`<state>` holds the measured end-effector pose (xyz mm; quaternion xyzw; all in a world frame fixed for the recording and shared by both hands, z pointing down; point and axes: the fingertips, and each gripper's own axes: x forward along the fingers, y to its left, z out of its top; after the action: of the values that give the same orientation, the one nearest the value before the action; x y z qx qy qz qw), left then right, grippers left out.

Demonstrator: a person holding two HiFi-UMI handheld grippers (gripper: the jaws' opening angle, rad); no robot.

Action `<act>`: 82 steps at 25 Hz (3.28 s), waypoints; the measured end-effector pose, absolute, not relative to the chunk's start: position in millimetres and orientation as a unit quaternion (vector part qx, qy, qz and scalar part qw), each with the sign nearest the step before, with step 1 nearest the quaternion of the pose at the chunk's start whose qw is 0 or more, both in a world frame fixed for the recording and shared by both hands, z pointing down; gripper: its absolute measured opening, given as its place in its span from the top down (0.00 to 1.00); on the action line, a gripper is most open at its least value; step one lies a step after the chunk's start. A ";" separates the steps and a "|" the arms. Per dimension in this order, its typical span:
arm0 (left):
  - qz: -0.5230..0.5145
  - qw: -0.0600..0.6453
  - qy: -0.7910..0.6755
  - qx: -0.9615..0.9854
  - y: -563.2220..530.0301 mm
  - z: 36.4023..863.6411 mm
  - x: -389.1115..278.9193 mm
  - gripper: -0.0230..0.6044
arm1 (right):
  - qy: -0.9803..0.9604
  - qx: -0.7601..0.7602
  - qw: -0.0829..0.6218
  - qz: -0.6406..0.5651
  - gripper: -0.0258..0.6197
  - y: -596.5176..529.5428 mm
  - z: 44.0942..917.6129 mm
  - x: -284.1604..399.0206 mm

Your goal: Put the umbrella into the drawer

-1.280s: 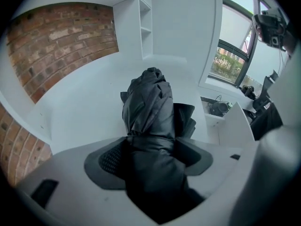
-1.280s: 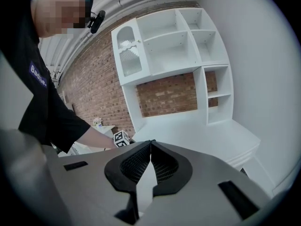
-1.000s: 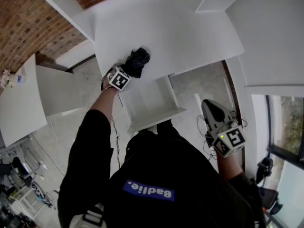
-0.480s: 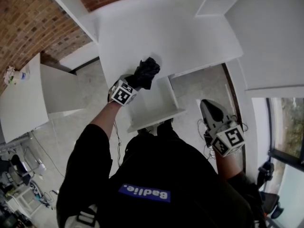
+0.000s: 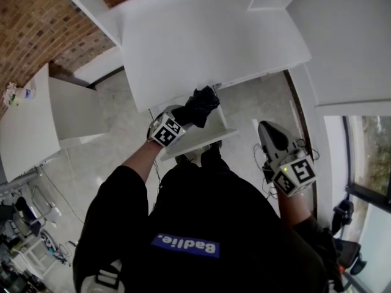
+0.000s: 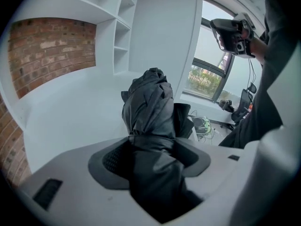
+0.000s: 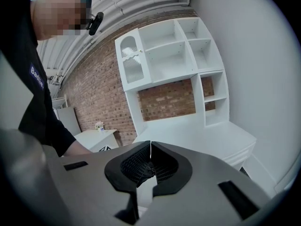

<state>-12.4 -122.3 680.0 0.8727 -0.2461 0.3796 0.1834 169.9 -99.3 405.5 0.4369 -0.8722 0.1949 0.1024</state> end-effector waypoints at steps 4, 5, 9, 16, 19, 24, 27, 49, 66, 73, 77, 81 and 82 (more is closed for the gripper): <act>0.403 0.186 -0.233 0.865 -111.1 705.1 -1.4 0.54 | -0.870 0.439 0.102 0.200 0.91 -97.0 407.1 174.0; 0.408 0.190 -0.232 0.863 -109.3 715.7 -0.2 0.54 | -0.867 0.443 0.113 0.197 0.91 -96.0 408.9 177.8; 0.424 0.206 -0.235 0.850 -107.7 754.3 2.0 0.54 | -0.856 0.458 0.131 0.199 0.91 -91.6 413.4 195.1; 0.473 0.248 -0.235 0.812 -101.0 816.5 0.4 0.54 | -0.840 0.478 0.152 0.206 0.91 -89.5 424.8 220.9; 0.485 0.262 -0.238 0.799 -103.5 838.1 1.4 0.54 | -0.834 0.485 0.159 0.209 0.91 -92.2 431.6 231.0; 0.505 0.278 -0.244 0.780 -109.6 869.9 7.6 0.54 | -0.840 0.471 0.164 0.212 0.91 -101.1 437.5 233.1; 0.509 0.284 -0.251 0.773 -110.8 882.2 11.9 0.53 | -0.839 0.472 0.161 0.216 0.91 -104.0 439.6 240.8; 0.579 0.321 -0.243 0.709 -93.1 928.2 -1.4 0.49 | -0.833 0.472 0.190 0.218 0.91 -103.8 453.6 257.6; 0.381 0.232 -0.325 0.834 -116.7 718.7 15.1 0.52 | -0.871 0.437 0.128 0.184 0.91 -91.4 411.1 188.4; 0.278 0.200 -0.359 0.868 -102.6 599.8 -1.3 0.58 | -0.895 0.404 0.093 0.167 0.91 -86.9 390.2 141.5; 0.220 0.178 -0.375 0.883 -92.1 537.8 -10.2 0.67 | -0.904 0.387 0.084 0.161 0.91 -81.8 383.9 122.2; 0.163 0.164 -0.397 0.888 -84.1 483.4 -22.8 0.72 | -0.911 0.373 0.077 0.157 0.91 -77.2 379.8 102.4; 0.151 0.160 -0.403 0.889 -82.1 471.9 -26.1 0.74 | -0.915 0.365 0.068 0.158 0.91 -75.9 376.4 95.5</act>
<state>-26.1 -82.1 471.9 0.8885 -0.4026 0.1508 0.1602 95.5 -75.9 376.4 0.3652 -0.9150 0.1576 0.0679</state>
